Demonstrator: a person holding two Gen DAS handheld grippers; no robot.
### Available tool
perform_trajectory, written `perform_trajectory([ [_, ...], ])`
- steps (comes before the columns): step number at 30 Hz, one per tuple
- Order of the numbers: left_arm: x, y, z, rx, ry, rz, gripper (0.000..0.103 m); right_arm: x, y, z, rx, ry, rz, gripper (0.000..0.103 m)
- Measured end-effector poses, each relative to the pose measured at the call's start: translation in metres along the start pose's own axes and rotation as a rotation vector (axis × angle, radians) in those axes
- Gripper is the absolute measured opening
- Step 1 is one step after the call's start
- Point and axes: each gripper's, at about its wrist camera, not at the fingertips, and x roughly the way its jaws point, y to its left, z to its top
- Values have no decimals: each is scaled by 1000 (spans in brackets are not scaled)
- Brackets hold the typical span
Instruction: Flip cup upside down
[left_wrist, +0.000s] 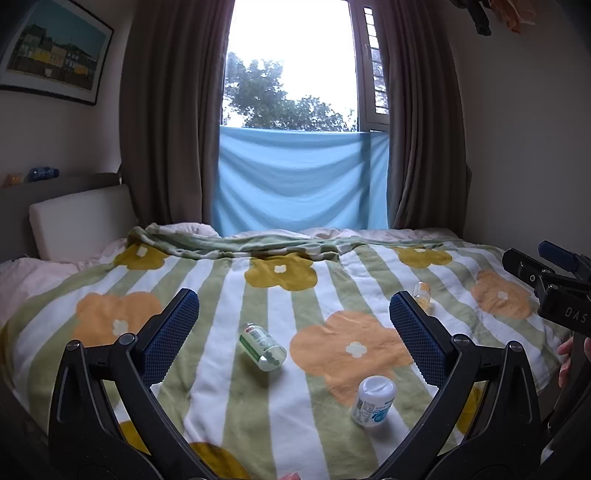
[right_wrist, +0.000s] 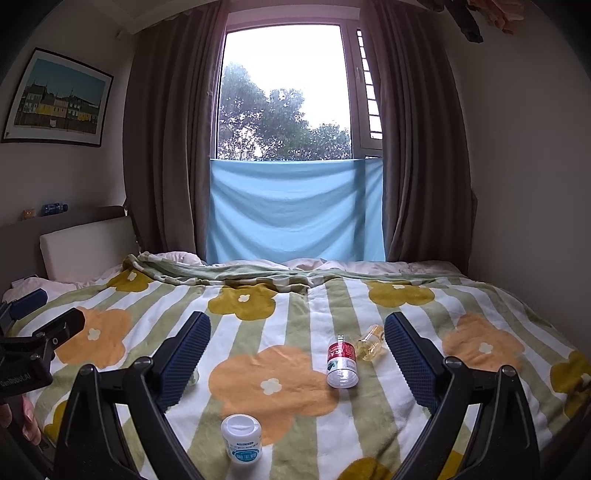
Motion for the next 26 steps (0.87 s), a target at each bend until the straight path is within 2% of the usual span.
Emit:
perform_trajectory([
  [11,-2,2,5,-1,-1,-21,103,-4,3,6,-2,-16,-1,94],
  [16,-8,-3,5,22,-31,10,103,-4,4,7,-4,-17,-1,94],
  [26,-13,2,10,-7,-62,-33,103,-6,4,9,-1,-23,-4,94],
])
